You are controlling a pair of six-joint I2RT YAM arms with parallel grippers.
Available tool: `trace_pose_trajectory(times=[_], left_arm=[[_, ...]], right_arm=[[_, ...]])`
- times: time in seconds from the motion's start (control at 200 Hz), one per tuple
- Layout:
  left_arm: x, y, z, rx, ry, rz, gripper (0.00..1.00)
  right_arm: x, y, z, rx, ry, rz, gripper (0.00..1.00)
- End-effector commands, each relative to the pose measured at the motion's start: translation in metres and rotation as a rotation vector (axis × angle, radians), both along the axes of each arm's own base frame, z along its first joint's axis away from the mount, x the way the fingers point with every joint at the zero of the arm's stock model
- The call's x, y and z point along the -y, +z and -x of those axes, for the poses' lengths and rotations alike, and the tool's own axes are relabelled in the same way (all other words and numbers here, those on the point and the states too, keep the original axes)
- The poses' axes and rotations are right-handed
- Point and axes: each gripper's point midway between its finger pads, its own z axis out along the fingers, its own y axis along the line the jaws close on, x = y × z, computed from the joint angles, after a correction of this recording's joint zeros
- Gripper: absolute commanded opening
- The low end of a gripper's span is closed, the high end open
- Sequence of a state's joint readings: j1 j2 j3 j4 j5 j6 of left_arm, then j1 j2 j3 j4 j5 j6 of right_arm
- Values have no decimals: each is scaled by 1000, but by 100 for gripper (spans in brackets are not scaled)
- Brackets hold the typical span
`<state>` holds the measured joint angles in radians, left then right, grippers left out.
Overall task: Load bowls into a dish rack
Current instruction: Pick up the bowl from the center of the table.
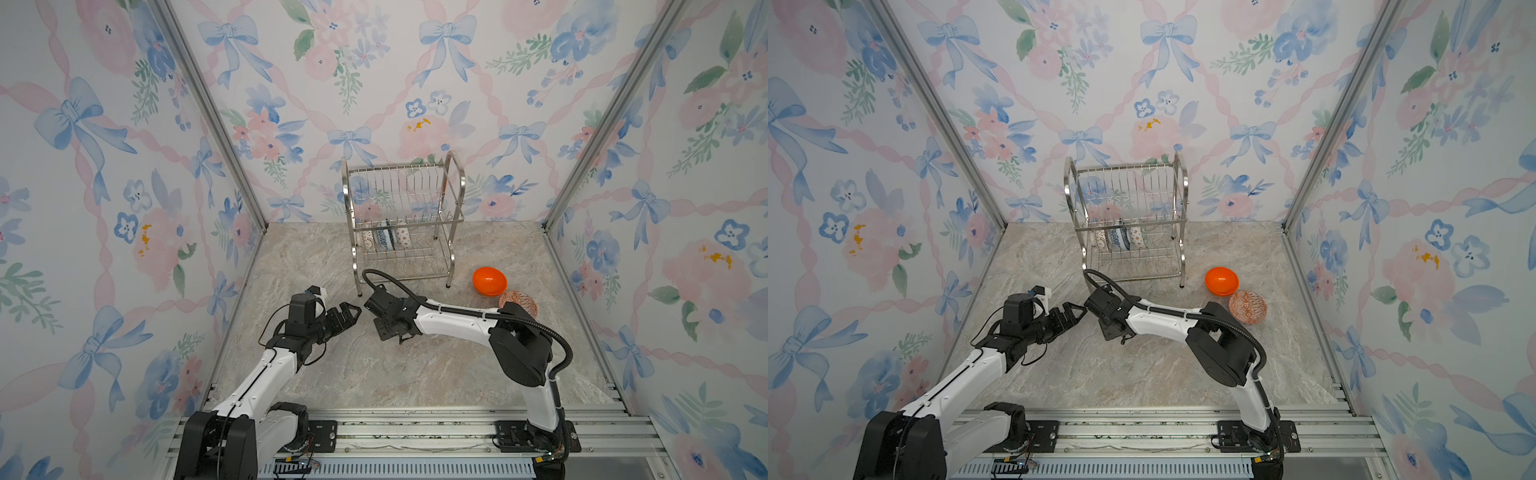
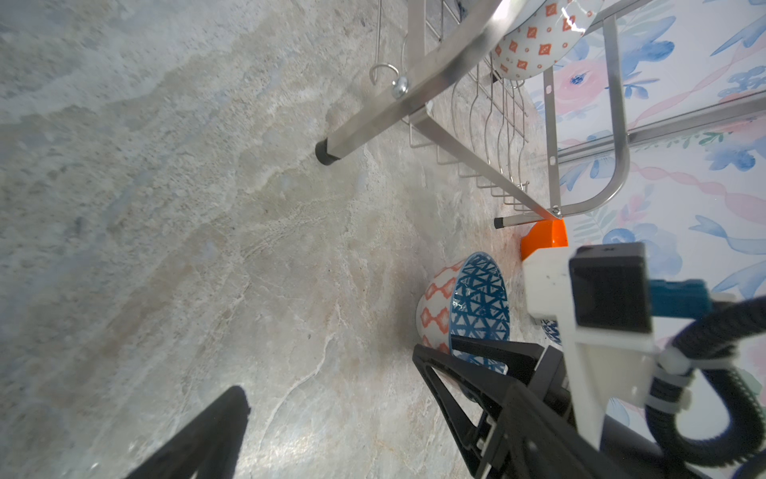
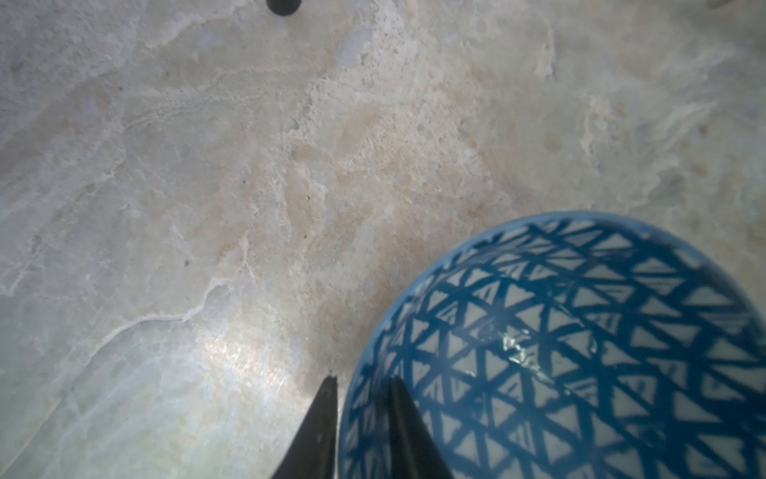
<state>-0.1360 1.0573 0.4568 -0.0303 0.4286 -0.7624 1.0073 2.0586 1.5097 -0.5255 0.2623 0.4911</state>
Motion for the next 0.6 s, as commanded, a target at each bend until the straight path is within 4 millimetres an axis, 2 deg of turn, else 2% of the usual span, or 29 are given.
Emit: trace_pose_trajectory(times=[0.0, 0.27, 0.455, 0.595], left_arm=[[1, 0, 1, 11, -16, 3, 97], [1, 0, 1, 12, -17, 3, 98], [0, 0, 1, 11, -15, 1, 98], [0, 1, 1, 15, -14, 1, 97]], right_arm=[[8, -4, -2, -17, -8, 32, 18], [3, 4, -2, -17, 2, 7, 0], [-5, 17, -1, -32, 19, -65, 0], [-12, 35, 0, -40, 32, -174, 0]])
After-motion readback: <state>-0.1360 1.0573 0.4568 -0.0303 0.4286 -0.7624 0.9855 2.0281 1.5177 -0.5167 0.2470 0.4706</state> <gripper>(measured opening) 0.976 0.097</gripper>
